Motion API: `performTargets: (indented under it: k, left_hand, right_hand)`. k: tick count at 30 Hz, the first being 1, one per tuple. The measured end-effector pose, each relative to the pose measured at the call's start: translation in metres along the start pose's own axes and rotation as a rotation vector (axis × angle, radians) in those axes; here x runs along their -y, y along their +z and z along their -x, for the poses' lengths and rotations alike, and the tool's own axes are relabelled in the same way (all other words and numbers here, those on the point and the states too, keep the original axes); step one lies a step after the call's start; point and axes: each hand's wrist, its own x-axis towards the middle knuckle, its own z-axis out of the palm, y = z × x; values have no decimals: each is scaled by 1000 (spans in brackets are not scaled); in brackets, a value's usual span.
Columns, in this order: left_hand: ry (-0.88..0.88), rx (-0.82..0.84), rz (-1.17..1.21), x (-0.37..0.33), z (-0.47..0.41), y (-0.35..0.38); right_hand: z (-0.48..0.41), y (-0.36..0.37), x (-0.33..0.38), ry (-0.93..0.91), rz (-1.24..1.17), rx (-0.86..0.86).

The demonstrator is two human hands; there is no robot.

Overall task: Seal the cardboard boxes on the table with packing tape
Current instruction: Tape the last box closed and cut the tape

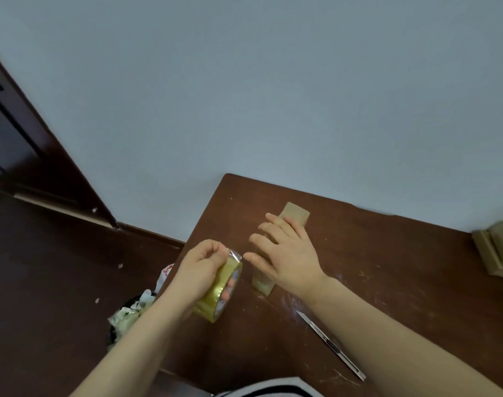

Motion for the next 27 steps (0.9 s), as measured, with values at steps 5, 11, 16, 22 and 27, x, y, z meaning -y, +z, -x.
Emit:
performTargets:
  k: [5, 11, 16, 22, 27]
  left_hand:
    - [12, 6, 23, -3, 2, 5]
    - [29, -7, 55, -4, 2, 4]
    - [50, -12, 71, -5, 4, 6]
    - [53, 10, 78, -8, 7, 8]
    - [63, 21, 102, -12, 9, 7]
  right_hand:
    - [-3, 5, 5, -30, 53, -79]
    - [-3, 6, 5, -8, 95, -45]
    - [-4, 2, 10, 19, 127, -9]
    - [0, -10, 2, 119, -32, 390]
    - [15, -24, -34, 144, -103, 332]
